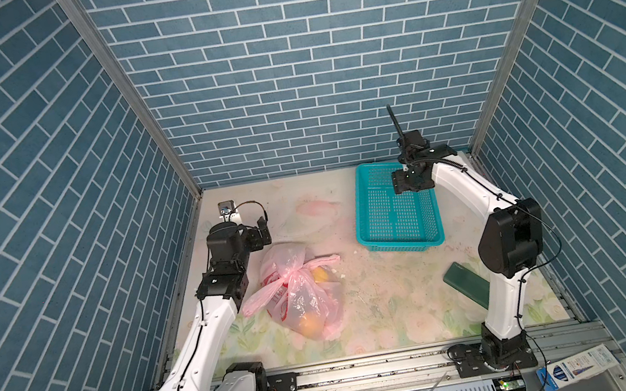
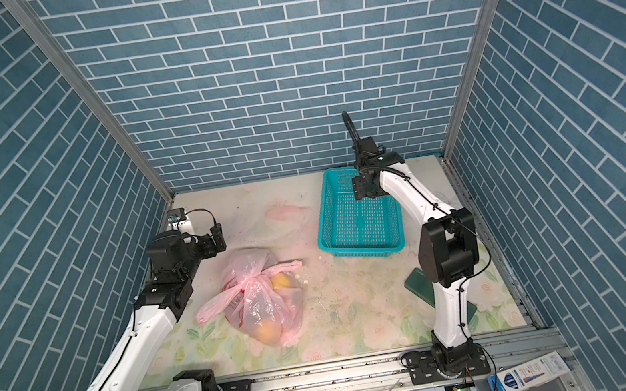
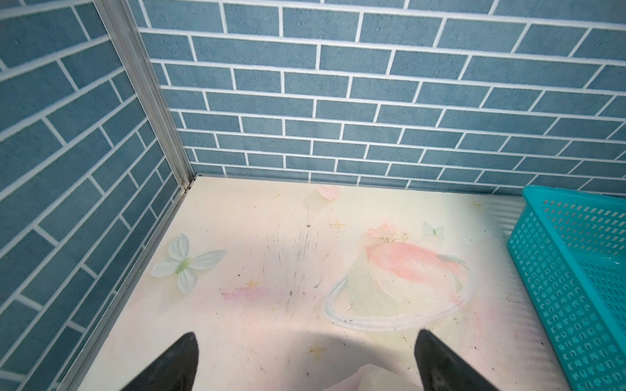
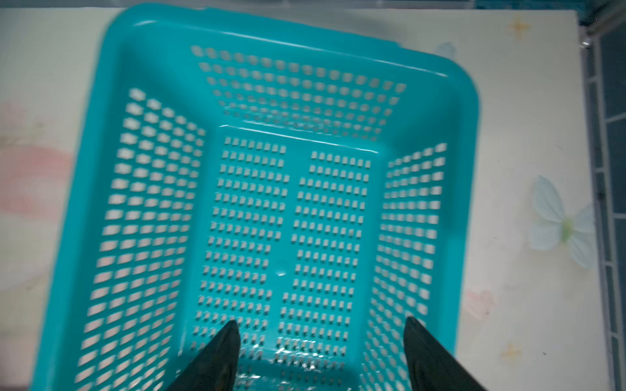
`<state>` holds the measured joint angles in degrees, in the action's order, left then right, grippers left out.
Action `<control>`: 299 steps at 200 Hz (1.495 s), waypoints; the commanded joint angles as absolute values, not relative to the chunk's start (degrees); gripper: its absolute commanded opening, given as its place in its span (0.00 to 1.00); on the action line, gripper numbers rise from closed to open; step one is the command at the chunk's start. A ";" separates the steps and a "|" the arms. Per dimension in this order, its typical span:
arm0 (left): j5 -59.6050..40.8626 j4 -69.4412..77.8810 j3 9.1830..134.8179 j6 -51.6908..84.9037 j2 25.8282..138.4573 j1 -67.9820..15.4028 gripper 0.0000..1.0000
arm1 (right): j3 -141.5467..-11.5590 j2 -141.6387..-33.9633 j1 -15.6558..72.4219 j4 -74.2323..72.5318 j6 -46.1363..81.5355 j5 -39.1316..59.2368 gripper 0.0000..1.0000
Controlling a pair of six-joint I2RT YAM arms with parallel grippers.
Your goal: Untie the knot of the plastic bag and take out the fruit
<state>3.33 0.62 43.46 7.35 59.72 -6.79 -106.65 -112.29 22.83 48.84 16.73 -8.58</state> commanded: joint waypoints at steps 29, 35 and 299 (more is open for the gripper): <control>-4.62 -0.89 44.10 9.74 62.16 -7.01 1.00 | -117.98 -121.68 30.34 49.93 21.80 -4.09 0.77; -5.56 -0.80 44.30 9.96 62.39 -6.96 1.00 | -119.38 -123.04 31.04 50.15 21.88 -4.20 0.77; -8.82 -0.74 45.92 11.87 65.19 -7.12 1.00 | -107.14 -124.03 19.72 46.46 11.31 -13.18 0.15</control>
<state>-8.25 -0.23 44.12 11.99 64.73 -6.79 -107.24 -123.96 22.85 47.55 14.26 -11.88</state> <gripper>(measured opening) 0.996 0.155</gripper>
